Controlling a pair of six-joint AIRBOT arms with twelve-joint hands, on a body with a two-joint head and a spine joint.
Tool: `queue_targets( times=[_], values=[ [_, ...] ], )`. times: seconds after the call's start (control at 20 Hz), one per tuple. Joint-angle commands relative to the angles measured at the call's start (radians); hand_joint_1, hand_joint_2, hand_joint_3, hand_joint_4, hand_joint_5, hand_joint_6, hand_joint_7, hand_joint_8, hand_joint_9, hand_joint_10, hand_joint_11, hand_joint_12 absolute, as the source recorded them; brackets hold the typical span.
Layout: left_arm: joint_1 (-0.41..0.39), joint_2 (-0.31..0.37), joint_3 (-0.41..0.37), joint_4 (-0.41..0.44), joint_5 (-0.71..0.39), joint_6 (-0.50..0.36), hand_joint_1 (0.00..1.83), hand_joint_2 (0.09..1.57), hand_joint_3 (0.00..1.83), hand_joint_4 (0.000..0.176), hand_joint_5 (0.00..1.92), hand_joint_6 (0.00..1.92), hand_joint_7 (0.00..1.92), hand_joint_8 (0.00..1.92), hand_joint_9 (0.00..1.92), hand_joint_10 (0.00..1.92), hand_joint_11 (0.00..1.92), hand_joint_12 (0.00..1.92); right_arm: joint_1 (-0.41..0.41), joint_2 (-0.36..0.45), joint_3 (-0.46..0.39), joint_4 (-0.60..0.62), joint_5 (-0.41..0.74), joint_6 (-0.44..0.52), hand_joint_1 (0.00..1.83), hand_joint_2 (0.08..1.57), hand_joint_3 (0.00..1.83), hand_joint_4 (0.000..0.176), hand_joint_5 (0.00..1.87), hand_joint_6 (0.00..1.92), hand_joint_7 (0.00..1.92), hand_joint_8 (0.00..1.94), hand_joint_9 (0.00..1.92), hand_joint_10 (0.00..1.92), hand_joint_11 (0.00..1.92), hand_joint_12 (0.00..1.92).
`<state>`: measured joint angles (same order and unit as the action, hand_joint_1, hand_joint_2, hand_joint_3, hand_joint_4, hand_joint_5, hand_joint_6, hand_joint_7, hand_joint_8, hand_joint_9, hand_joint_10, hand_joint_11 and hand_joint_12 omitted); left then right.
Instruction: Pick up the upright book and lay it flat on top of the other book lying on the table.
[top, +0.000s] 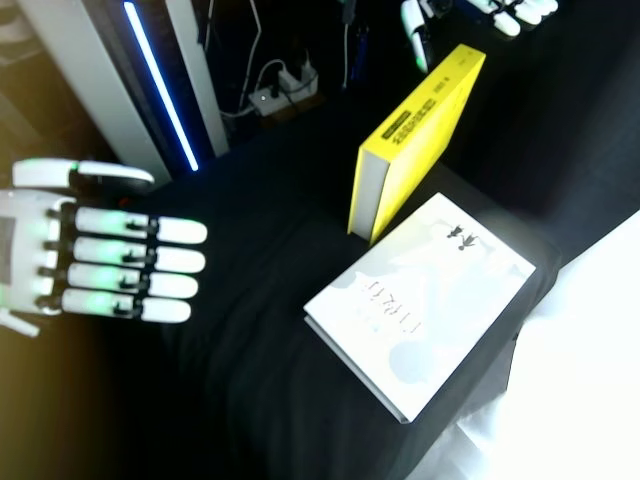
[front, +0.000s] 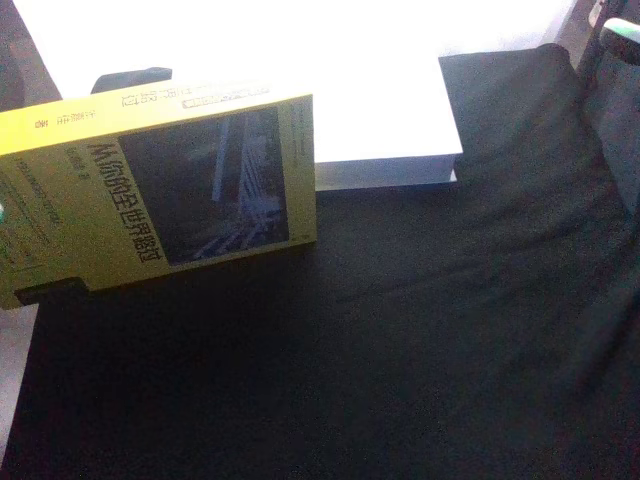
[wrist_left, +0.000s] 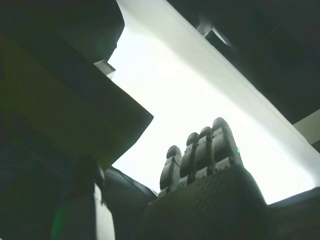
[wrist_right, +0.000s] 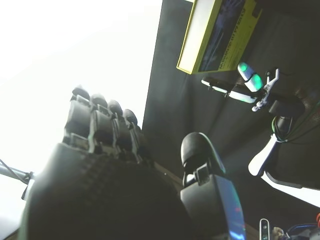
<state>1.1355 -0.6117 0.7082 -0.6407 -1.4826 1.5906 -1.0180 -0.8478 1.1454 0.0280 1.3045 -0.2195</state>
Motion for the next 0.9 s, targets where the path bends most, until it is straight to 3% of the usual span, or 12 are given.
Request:
queue_targets(
  times=[0.0, 0.15, 0.2, 0.3, 0.4, 0.45, 0.5, 0.55, 0.65, 0.7, 0.75, 0.85],
  values=[
    [-0.007, -0.003, 0.013, -0.002, -0.103, -0.014, 0.47, 1.01, 0.00, 0.176, 0.00, 0.00, 0.00, 0.00, 0.00, 0.00, 0.00, 0.00, 0.008, 0.002, -0.001, 0.032, 0.120, 0.004, 0.14, 1.35, 0.01, 0.000, 0.00, 0.00, 0.00, 0.00, 0.00, 0.00, 0.00, 0.00],
    [-0.007, -0.022, 0.041, -0.015, -0.070, -0.072, 0.46, 0.98, 0.00, 0.170, 0.00, 0.00, 0.00, 0.00, 0.00, 0.00, 0.00, 0.00, 0.007, 0.000, -0.001, 0.033, 0.120, 0.004, 0.13, 1.36, 0.01, 0.000, 0.00, 0.00, 0.00, 0.00, 0.00, 0.00, 0.00, 0.00],
    [-0.009, -0.029, 0.052, -0.017, -0.059, -0.089, 0.48, 0.98, 0.00, 0.137, 0.01, 0.00, 0.00, 0.00, 0.00, 0.00, 0.03, 0.01, 0.007, -0.001, -0.001, 0.033, 0.120, 0.004, 0.13, 1.36, 0.01, 0.000, 0.00, 0.00, 0.00, 0.00, 0.00, 0.00, 0.00, 0.00],
    [-0.012, -0.051, 0.091, -0.021, -0.023, -0.179, 0.51, 0.97, 0.00, 0.130, 0.02, 0.01, 0.00, 0.00, 0.00, 0.00, 0.04, 0.02, 0.007, -0.003, -0.001, 0.033, 0.120, 0.004, 0.13, 1.35, 0.01, 0.000, 0.00, 0.00, 0.00, 0.00, 0.00, 0.00, 0.00, 0.00],
    [-0.012, -0.066, 0.107, -0.011, -0.003, -0.220, 0.62, 1.04, 0.01, 0.052, 0.13, 0.01, 0.22, 0.03, 0.20, 0.02, 0.00, 0.52, 0.006, -0.005, 0.000, 0.034, 0.120, 0.004, 0.17, 1.36, 0.01, 0.000, 0.00, 0.00, 0.00, 0.00, 0.00, 0.00, 0.00, 0.00],
    [-0.012, -0.070, 0.108, -0.007, 0.001, -0.224, 0.69, 1.08, 0.00, 0.025, 0.30, 0.03, 0.45, 0.05, 0.42, 0.07, 0.00, 1.02, 0.006, -0.006, 0.000, 0.034, 0.120, 0.004, 0.19, 1.36, 0.01, 0.000, 0.00, 0.00, 0.00, 0.00, 0.00, 0.00, 0.00, 0.00],
    [-0.012, -0.075, 0.106, 0.002, 0.001, -0.225, 0.81, 1.11, 0.00, 0.000, 0.61, 0.15, 0.73, 0.15, 0.63, 0.46, 0.28, 1.35, 0.005, -0.007, 0.000, 0.037, 0.120, 0.004, 0.21, 1.37, 0.01, 0.000, 0.00, 0.00, 0.00, 0.00, 0.00, 0.00, 0.00, 0.00],
    [-0.012, -0.079, 0.104, 0.009, 0.001, -0.225, 0.96, 1.17, 0.00, 0.034, 0.78, 1.00, 0.82, 0.58, 0.71, 0.99, 0.51, 1.55, 0.003, -0.007, 0.000, 0.039, 0.120, 0.004, 0.22, 1.37, 0.01, 0.000, 0.00, 0.00, 0.00, 0.00, 0.00, 0.00, 0.00, 0.00],
    [-0.012, -0.080, 0.092, 0.026, -0.014, -0.225, 0.98, 1.18, 0.00, 0.111, 0.83, 1.27, 0.86, 1.66, 0.88, 1.82, 0.88, 1.88, -0.001, -0.007, 0.000, 0.043, 0.120, 0.004, 0.26, 1.38, 0.01, 0.000, 0.00, 0.00, 0.00, 0.00, 0.00, 0.00, 0.00, 0.00],
    [-0.012, -0.080, 0.084, 0.035, -0.027, -0.225, 0.99, 1.14, 0.00, 0.097, 0.87, 1.67, 0.96, 1.87, 1.05, 1.90, 1.09, 1.91, -0.005, -0.008, -0.001, 0.047, 0.120, 0.004, 0.27, 1.38, 0.01, 0.000, 0.00, 0.00, 0.00, 0.00, 0.00, 0.00, 0.00, 0.00],
    [-0.012, -0.080, 0.081, 0.040, -0.034, -0.225, 0.99, 1.12, 0.00, 0.119, 0.95, 1.87, 1.14, 1.91, 1.25, 1.92, 1.34, 1.92, -0.008, -0.009, -0.001, 0.049, 0.120, 0.004, 0.27, 1.39, 0.02, 0.000, 0.00, 0.00, 0.00, 0.00, 0.00, 0.00, 0.00, 0.00],
    [-0.010, -0.079, 0.073, 0.049, -0.060, -0.225, 1.00, 1.13, 0.00, 0.147, 1.11, 1.92, 1.36, 1.92, 1.49, 1.92, 1.60, 1.92, -0.011, -0.011, -0.001, 0.051, 0.120, 0.004, 0.30, 1.39, 0.02, 0.000, 0.00, 0.00, 0.00, 0.00, 0.00, 0.00, 0.00, 0.00]
  ],
)
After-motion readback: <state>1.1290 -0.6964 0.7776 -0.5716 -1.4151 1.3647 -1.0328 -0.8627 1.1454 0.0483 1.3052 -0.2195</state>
